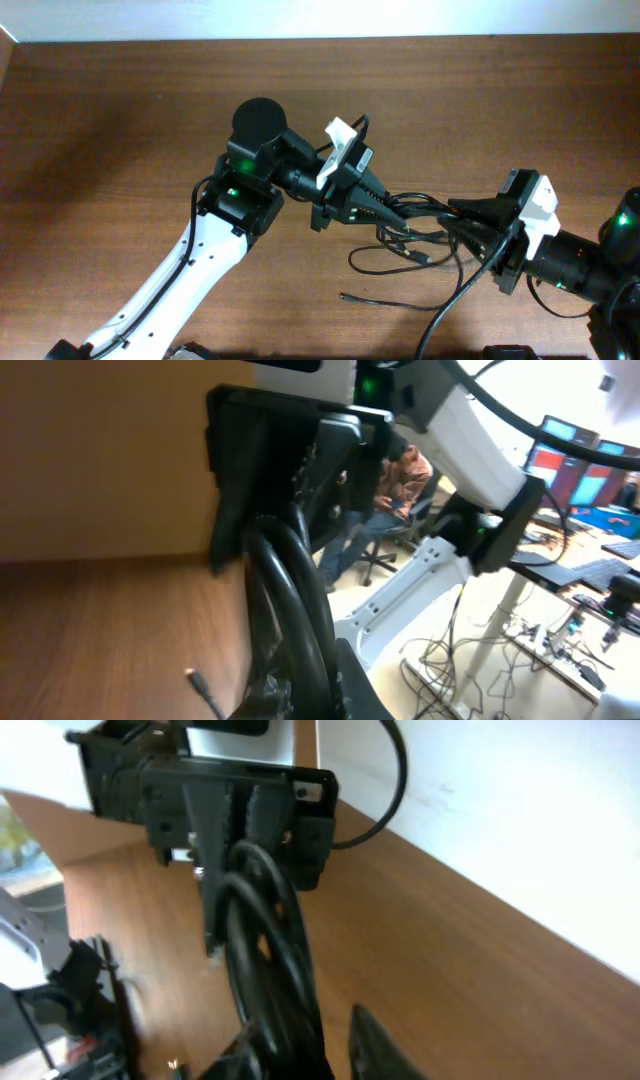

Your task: Untangle cables

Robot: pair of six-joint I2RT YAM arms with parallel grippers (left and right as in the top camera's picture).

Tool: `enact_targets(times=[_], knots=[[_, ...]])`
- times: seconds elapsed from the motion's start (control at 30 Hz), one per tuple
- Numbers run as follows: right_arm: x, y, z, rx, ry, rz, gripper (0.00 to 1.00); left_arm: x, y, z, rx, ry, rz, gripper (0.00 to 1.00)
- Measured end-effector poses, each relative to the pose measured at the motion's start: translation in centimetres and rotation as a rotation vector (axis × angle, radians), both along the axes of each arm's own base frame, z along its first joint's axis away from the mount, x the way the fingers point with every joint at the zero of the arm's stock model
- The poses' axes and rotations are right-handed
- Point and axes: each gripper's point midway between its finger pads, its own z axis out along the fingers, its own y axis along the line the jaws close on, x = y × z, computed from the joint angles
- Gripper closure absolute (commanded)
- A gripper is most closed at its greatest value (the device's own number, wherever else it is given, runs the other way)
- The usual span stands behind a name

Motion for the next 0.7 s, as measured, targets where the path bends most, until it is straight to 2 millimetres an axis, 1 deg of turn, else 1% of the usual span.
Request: enact_targets(times=[0.03,0.07,0.1,0.17,0.2,0.3,0.37,0.53,0.63,0.67,0.7], knots=[[-0.01,0.02,0.02,0.001,0.0,0.001,0.8,0.03,-0.01,-0.01,0.0,0.0,0.001,1.0],[-0.02,0.01,0.03,0.0,-0.001,0.001,0.76,0.09,-0.04,-0.02,0.0,0.0,0.005,1.0],[-0.02,0.01,0.03,0.001,-0.001,0.001,0.66,0.13,-0.06,-0.02,0.0,0.0,0.007,1.0],[0.02,0.01,0.05,0.004,0.003,-0.002,0.54,0.19,-0.1,-0.01,0.0,0.001,0.011,1.0],[0.02,0.01,0.07,0.002,-0.002,0.0,0.52,0.25,-0.12,-0.01,0.0,0.001,0.015,1.0],[0.03,0.01,0.08,0.002,-0.003,0.0,0.51,0.3,-0.18,-0.01,-0.001,0.001,0.019,1.0],[0.03,0.01,0.08,0.002,-0.003,0.0,0.53,0.34,-0.2,0.0,-0.001,0.001,0.022,1.0],[0.05,0.0,0.1,0.002,-0.003,-0.001,0.75,0.38,-0.22,0.0,-0.001,0.001,0.025,1.0],[0.11,-0.03,0.1,0.001,-0.004,-0.004,0.92,0.39,-0.23,0.0,-0.001,0.001,0.025,1.0],[0.08,-0.02,0.08,0.0,-0.005,-0.002,0.96,0.47,-0.25,0.0,-0.001,0.002,0.03,1.0],[0.06,-0.02,0.11,-0.002,-0.009,-0.001,0.96,0.6,-0.23,-0.01,0.0,0.003,0.036,1.0]])
